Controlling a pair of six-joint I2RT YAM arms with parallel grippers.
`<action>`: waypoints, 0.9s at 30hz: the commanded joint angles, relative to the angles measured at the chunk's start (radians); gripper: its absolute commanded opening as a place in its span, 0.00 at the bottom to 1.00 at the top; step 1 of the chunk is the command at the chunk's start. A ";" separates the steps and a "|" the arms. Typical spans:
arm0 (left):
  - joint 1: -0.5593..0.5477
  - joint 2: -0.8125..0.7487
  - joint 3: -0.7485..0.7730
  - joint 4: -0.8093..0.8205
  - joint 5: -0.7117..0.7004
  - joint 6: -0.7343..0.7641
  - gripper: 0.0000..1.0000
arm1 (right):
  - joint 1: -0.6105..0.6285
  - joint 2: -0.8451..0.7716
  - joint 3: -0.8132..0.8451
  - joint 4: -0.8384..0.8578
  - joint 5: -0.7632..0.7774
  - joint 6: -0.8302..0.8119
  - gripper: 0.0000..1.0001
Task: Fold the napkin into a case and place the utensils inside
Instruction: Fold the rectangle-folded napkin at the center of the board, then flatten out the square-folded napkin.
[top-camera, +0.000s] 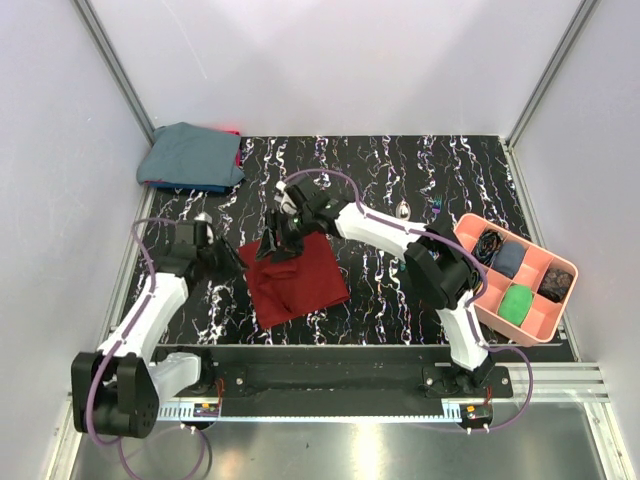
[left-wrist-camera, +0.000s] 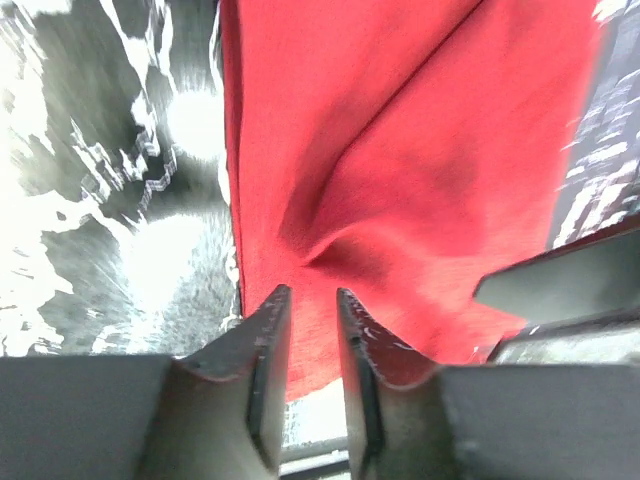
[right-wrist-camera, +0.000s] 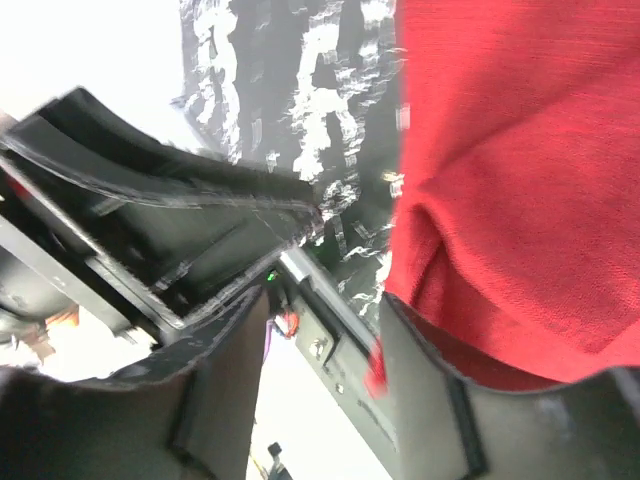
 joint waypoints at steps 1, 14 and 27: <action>0.033 -0.036 0.101 -0.024 0.108 0.118 0.35 | 0.003 -0.055 0.069 -0.070 -0.079 -0.115 0.60; -0.417 0.286 0.390 -0.100 -0.221 0.327 0.49 | -0.219 -0.314 -0.320 -0.147 0.063 -0.296 0.66; -0.648 0.642 0.600 -0.149 -0.559 0.413 0.51 | -0.225 -0.403 -0.514 -0.060 0.032 -0.298 0.63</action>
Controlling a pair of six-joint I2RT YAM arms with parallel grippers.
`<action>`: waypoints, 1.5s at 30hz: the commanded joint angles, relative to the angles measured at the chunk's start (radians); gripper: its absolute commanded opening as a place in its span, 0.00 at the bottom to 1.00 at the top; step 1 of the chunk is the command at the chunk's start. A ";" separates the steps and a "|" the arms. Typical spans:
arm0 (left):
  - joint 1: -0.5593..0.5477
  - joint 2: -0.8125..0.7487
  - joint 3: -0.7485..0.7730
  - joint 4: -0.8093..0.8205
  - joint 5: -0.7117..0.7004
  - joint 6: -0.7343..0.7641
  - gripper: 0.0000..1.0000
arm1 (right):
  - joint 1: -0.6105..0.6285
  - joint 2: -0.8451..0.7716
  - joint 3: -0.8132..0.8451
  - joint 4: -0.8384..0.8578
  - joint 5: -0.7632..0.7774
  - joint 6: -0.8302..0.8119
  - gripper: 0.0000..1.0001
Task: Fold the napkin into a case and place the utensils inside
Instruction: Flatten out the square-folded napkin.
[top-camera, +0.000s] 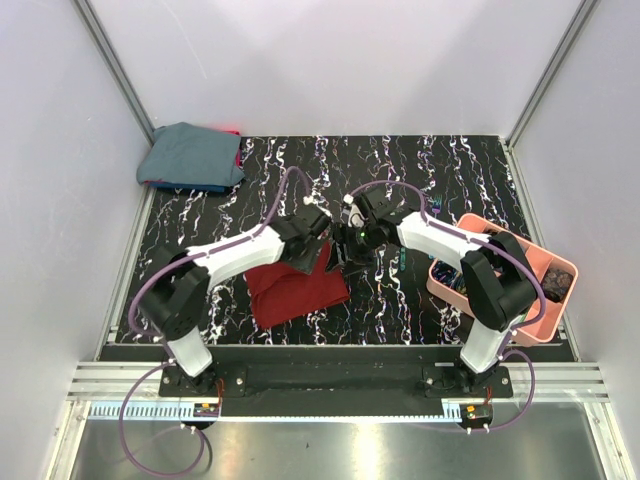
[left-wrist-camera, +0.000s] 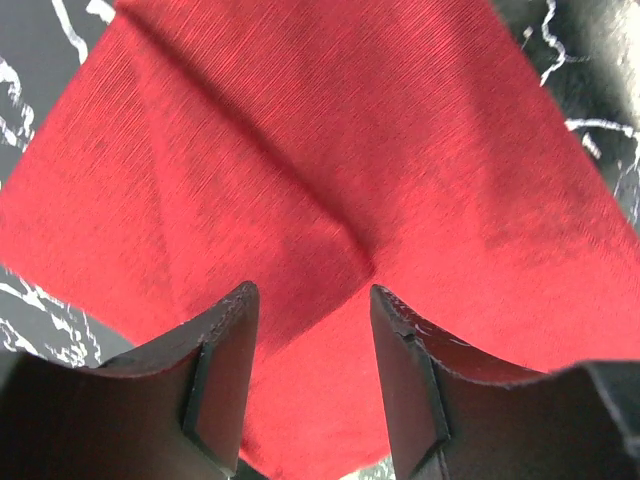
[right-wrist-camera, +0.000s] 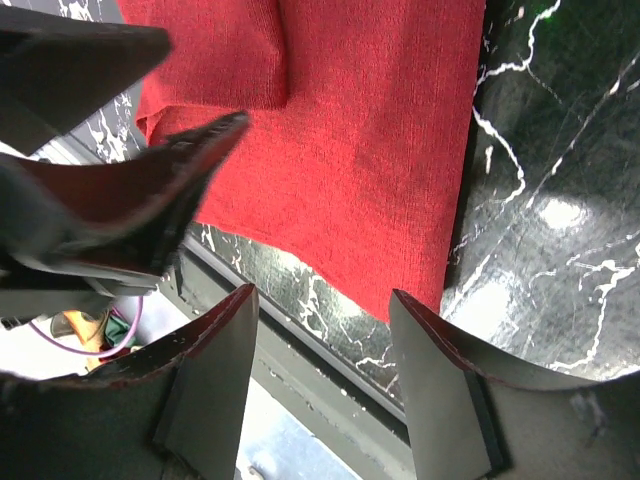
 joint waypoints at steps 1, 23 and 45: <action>-0.021 0.055 0.081 -0.014 -0.079 0.028 0.51 | 0.005 -0.035 -0.013 0.068 -0.021 -0.010 0.63; -0.060 0.058 -0.023 0.000 -0.087 0.008 0.49 | 0.005 -0.035 -0.053 0.114 -0.047 0.010 0.64; 0.262 -0.114 -0.101 0.022 -0.165 -0.136 0.25 | 0.003 -0.004 -0.061 0.164 -0.087 0.051 0.64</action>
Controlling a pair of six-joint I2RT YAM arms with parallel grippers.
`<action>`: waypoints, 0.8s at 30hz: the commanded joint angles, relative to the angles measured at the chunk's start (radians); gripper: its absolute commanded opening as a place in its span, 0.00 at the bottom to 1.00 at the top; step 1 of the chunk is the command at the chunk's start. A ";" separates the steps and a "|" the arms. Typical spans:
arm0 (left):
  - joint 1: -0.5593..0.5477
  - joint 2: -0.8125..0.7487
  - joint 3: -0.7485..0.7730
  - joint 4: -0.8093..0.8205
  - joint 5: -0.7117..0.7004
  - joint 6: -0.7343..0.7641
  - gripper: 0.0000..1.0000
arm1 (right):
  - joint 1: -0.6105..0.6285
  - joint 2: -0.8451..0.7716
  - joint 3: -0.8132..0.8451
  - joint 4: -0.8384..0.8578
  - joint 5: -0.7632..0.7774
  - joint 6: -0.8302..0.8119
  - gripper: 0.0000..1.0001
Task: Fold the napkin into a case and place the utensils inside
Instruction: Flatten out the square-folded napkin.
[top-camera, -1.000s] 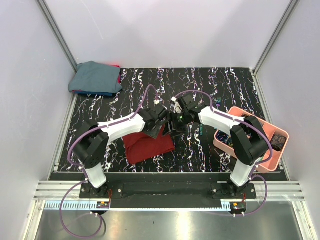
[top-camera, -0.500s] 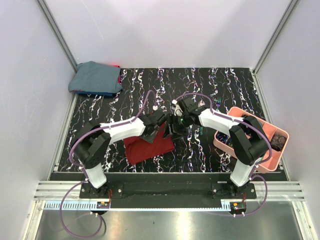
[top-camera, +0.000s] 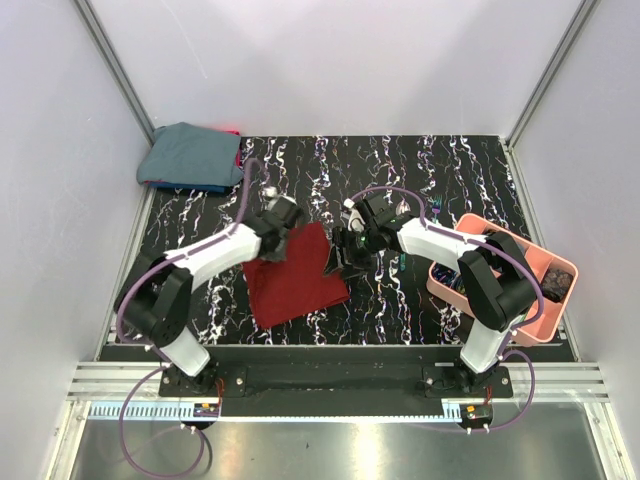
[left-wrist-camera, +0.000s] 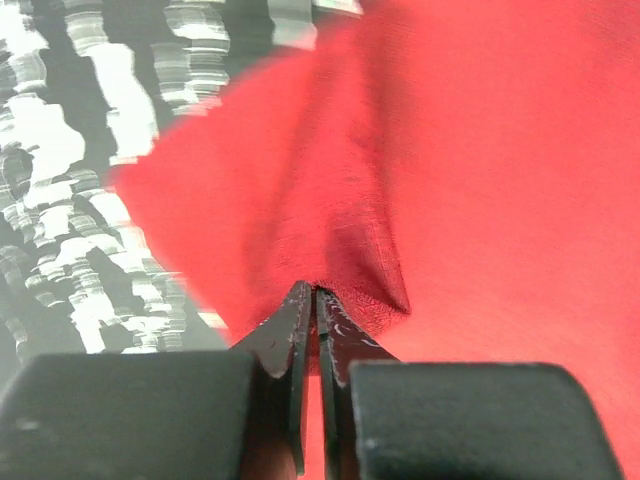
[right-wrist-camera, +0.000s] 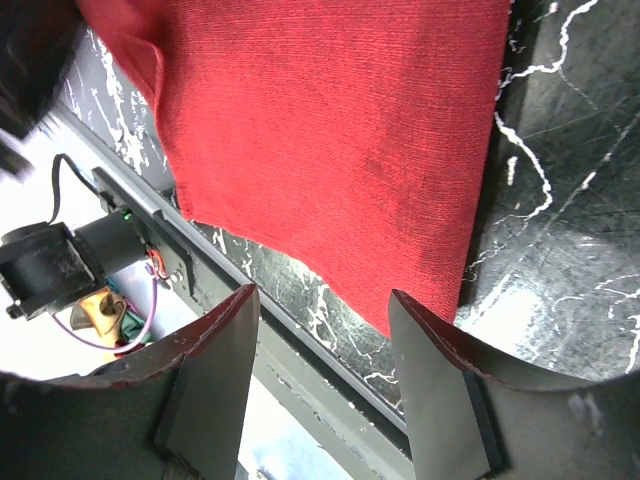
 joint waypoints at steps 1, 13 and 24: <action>0.174 -0.067 -0.010 -0.045 -0.044 -0.103 0.42 | 0.004 -0.002 0.026 0.040 -0.042 0.011 0.64; 0.235 -0.351 0.062 -0.118 0.094 -0.150 0.72 | 0.008 0.012 0.007 -0.011 0.016 -0.030 0.60; 0.284 -0.191 0.016 0.066 0.404 -0.206 0.27 | 0.032 0.085 0.069 0.022 -0.034 -0.017 0.39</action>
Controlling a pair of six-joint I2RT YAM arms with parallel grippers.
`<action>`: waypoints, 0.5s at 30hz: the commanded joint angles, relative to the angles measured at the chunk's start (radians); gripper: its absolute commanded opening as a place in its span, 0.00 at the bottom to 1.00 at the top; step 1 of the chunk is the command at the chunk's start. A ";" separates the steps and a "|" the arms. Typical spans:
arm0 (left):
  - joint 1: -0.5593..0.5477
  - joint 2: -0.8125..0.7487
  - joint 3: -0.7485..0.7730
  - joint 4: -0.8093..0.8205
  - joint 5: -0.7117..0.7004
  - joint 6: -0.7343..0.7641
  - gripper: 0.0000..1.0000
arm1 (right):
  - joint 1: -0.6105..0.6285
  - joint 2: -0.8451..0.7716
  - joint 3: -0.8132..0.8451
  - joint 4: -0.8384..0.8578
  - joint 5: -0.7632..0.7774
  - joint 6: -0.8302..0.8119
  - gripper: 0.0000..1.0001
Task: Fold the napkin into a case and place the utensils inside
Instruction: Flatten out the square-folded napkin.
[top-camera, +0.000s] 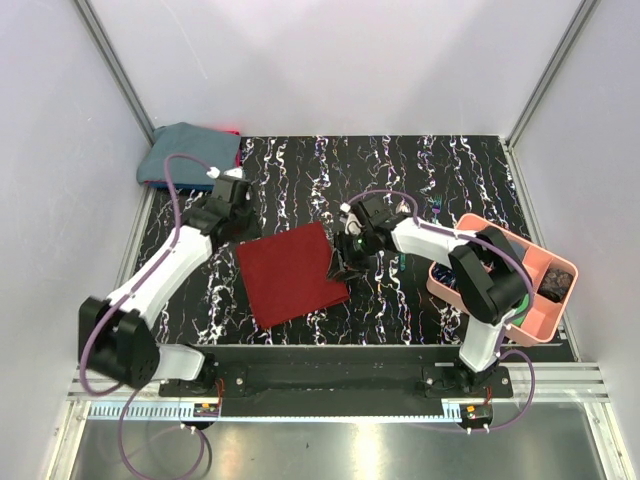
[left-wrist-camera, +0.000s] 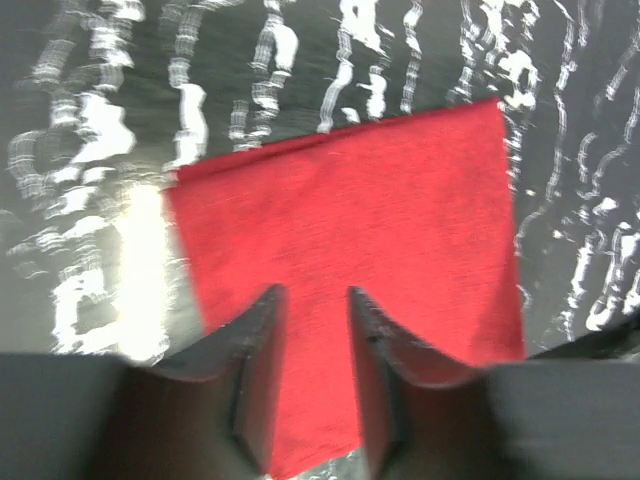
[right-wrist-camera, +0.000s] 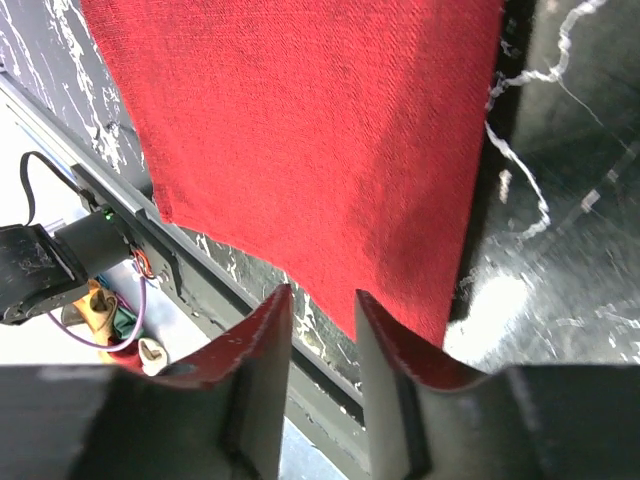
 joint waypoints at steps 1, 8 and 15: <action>0.024 0.134 -0.001 0.107 0.145 -0.032 0.27 | 0.025 0.042 0.051 0.036 -0.027 -0.001 0.37; 0.058 0.130 -0.076 0.171 0.139 -0.043 0.24 | -0.009 0.044 -0.094 0.046 0.064 -0.055 0.32; 0.073 0.115 -0.091 0.163 0.177 -0.024 0.27 | -0.023 -0.008 -0.120 0.013 0.110 -0.056 0.31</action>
